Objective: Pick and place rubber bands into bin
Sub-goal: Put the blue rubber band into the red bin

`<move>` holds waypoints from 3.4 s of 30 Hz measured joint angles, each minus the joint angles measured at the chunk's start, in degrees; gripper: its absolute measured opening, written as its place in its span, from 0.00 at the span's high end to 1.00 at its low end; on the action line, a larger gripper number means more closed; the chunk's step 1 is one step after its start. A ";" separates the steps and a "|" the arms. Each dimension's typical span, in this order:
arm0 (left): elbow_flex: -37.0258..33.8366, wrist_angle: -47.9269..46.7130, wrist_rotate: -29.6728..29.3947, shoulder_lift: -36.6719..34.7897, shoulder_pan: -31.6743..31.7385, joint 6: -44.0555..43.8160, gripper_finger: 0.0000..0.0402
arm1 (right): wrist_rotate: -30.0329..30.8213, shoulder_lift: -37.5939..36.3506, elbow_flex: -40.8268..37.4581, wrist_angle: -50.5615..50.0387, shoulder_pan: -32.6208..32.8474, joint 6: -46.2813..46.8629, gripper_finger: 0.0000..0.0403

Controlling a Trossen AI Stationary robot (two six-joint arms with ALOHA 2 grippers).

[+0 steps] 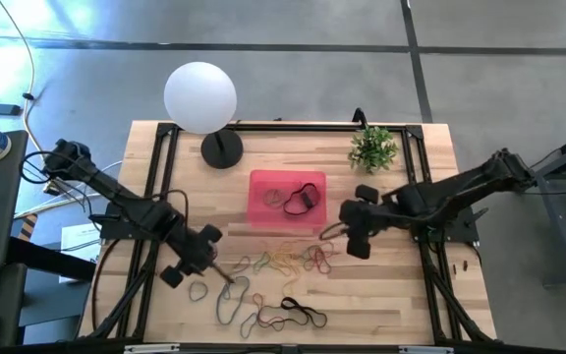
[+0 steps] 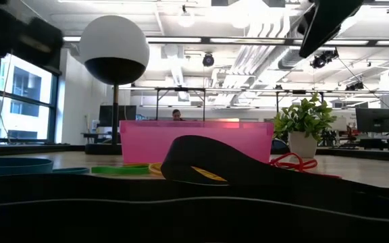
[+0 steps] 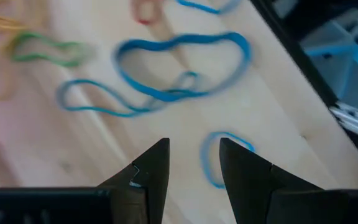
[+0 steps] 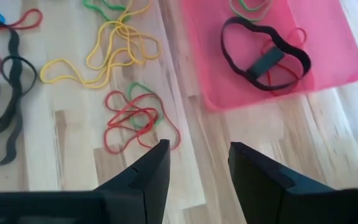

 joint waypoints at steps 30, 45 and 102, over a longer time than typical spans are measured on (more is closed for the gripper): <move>0.04 0.18 -4.84 20.21 -9.98 -19.84 0.68 | 11.11 0.26 -4.55 3.34 6.52 12.05 0.62; 0.15 1.41 -4.42 22.88 -9.98 -31.53 0.71 | 11.72 0.26 -4.55 4.36 6.52 13.04 0.63; 2.05 1.22 -10.65 26.85 -16.45 -32.33 0.91 | 11.35 0.27 -7.19 4.86 6.50 14.40 0.65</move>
